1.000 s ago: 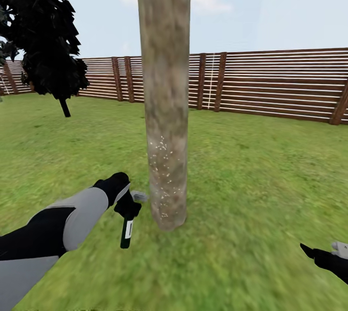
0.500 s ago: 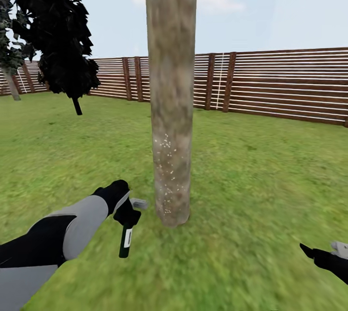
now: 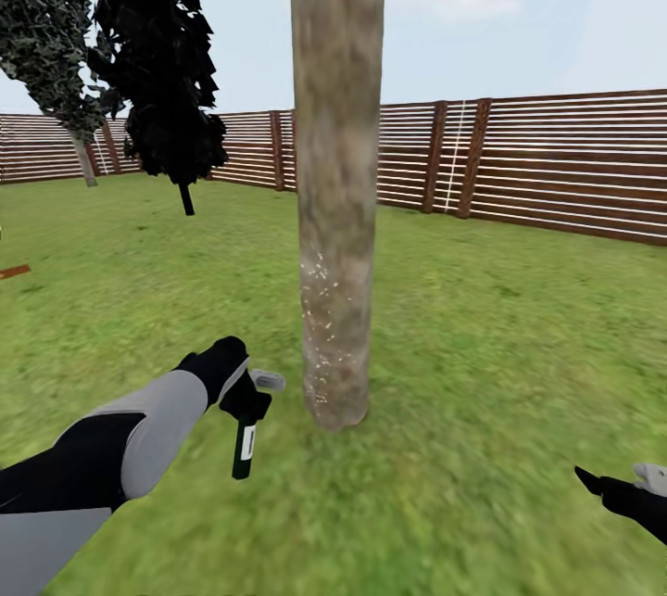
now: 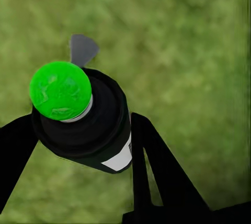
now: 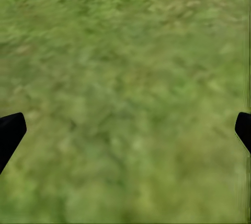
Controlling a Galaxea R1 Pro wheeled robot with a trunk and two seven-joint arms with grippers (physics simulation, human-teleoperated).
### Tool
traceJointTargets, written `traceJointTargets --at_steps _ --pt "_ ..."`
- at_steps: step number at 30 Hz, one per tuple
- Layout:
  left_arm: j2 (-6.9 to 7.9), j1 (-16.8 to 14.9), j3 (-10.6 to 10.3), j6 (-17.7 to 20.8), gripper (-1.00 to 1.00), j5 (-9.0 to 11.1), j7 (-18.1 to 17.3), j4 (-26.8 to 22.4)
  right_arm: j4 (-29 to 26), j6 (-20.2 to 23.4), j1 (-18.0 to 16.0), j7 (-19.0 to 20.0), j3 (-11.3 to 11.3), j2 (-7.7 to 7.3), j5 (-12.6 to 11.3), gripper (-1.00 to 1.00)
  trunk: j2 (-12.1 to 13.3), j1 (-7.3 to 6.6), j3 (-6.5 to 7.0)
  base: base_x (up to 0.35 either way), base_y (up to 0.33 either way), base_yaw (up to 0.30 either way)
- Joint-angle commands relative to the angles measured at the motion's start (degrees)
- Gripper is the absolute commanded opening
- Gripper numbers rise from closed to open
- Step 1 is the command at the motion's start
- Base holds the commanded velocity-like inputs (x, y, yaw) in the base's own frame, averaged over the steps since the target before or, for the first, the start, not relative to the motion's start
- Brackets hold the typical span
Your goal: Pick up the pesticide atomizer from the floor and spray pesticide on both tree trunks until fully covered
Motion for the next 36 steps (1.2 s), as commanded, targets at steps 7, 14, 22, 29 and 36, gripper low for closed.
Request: traceJointTargets --at_steps 7,14,22,29,36 --pt "-0.1 0.0 0.0 0.0 -1.0 0.0 0.0 0.0 -0.1 0.0 0.0 0.0 -0.1 0.01 0.0 1.0 0.0 0.0 0.0 0.0 -0.346 0.096" --pt "-0.1 0.0 0.0 0.0 -1.0 0.1 0.0 0.0 -0.1 0.0 0.0 0.0 -0.1 -0.01 0.0 1.0 0.0 0.0 0.0 0.0 -0.346 0.253" --pt "-0.1 0.0 0.0 0.0 -1.0 0.1 0.0 0.0 -0.1 0.0 0.0 0.0 -0.1 -0.01 0.0 1.0 0.0 0.0 0.0 0.0 -0.346 0.256" --pt "0.24 0.0 0.1 0.0 -1.0 0.0 0.0 0.1 0.1 0.0 0.0 0.0 0.0 0.05 0.0 1.0 0.0 0.0 0.0 0.0 -0.346 0.173" --pt "0.43 0.1 0.1 0.0 -1.0 0.0 0.0 0.2 0.7 -0.3 0.0 0.1 0.4 1.52 0.1 1.0 0.0 0.0 0.0 0.0 -0.16 0.003"
